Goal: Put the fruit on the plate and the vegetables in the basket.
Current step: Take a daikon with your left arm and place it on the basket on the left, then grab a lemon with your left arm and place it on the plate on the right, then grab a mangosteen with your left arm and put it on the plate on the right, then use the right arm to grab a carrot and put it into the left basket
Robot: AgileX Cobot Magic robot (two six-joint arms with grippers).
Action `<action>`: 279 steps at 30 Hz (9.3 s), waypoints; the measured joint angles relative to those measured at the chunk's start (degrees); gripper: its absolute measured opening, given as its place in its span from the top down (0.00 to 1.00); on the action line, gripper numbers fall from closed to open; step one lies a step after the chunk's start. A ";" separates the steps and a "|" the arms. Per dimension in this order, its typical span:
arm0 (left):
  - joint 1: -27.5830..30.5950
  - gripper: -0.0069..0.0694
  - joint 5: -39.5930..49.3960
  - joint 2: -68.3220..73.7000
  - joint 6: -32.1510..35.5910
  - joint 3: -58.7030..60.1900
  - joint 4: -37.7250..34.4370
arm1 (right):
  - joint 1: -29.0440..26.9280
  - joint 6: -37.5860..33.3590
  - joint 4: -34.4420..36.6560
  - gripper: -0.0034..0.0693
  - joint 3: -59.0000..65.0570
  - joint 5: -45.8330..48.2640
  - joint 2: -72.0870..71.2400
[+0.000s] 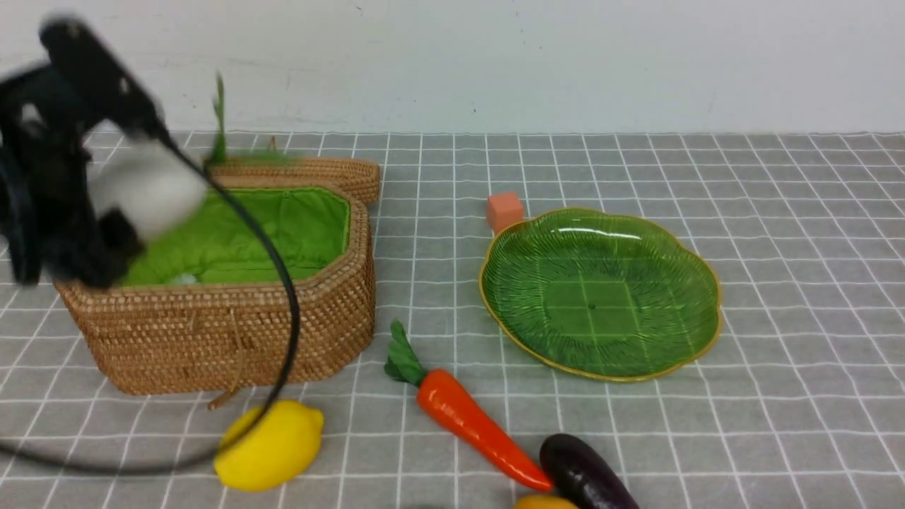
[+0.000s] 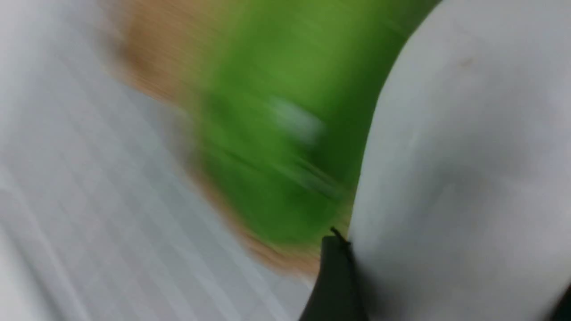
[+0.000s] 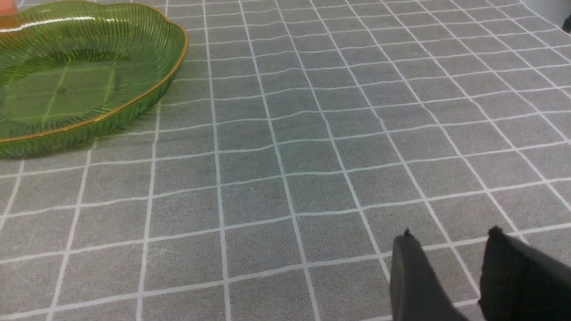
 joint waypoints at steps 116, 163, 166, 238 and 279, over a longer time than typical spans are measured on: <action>-28.32 0.30 6.06 54.29 -48.29 -44.35 -13.33 | 0.00 0.00 0.00 0.62 0.00 0.00 0.00; -28.35 0.13 11.52 12.95 -48.27 20.04 -20.33 | 0.00 0.00 0.00 0.62 0.00 0.00 0.00; -28.35 0.13 9.47 14.33 -48.27 20.11 -21.56 | 0.00 0.00 0.00 0.62 0.00 0.00 0.00; -28.35 0.25 13.71 26.96 -52.88 -22.64 -12.05 | 0.00 0.00 0.00 0.62 0.00 0.00 0.00; -28.35 0.17 34.13 36.63 -57.71 -44.27 -4.41 | 0.00 0.00 0.00 0.62 0.00 0.00 0.00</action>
